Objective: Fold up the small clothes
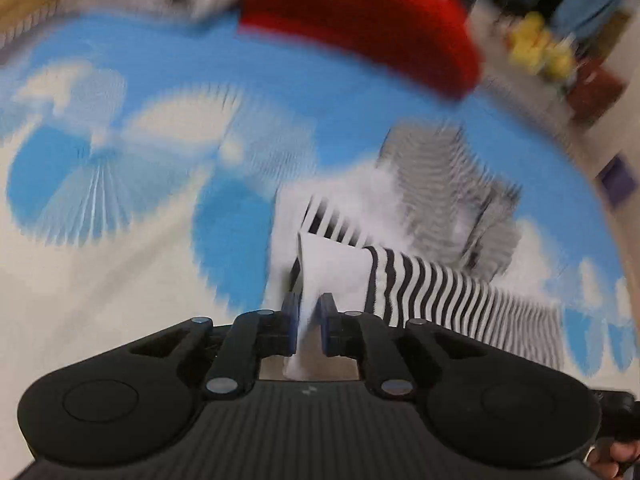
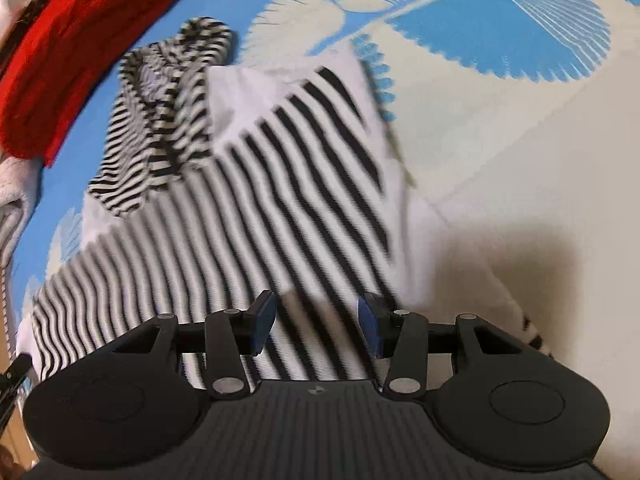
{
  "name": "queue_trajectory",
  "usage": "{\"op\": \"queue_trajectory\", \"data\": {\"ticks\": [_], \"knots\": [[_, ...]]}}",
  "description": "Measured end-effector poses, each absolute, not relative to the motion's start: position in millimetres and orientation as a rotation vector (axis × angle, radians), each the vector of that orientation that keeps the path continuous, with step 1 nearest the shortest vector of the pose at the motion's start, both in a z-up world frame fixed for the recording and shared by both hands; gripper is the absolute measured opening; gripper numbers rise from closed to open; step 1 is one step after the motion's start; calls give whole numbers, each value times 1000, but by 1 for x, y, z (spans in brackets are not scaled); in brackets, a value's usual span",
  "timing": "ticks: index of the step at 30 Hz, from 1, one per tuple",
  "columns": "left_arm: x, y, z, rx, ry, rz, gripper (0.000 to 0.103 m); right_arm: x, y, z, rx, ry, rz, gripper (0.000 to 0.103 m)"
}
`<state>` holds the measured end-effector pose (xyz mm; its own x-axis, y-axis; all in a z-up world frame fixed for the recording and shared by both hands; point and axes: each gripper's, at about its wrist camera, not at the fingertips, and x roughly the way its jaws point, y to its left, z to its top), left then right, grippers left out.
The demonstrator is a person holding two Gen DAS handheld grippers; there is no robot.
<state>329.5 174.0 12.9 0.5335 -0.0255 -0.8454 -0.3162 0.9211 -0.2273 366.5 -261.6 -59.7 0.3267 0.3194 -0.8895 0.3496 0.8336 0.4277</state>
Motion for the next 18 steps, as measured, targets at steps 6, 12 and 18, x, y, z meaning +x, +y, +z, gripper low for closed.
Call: {"op": "queue_trajectory", "data": {"ticks": [6,12,18], "knots": [[329,147,10,-249,987,102,11,365,-270,-70,628,1294,-58,46],[336,139,-45,-214,1251,90,28,368,-276,-70,542,1265,-123,38],[334,144,-18,-249,1171,57,28,369,-295,-63,475,1219,-218,33]]}}
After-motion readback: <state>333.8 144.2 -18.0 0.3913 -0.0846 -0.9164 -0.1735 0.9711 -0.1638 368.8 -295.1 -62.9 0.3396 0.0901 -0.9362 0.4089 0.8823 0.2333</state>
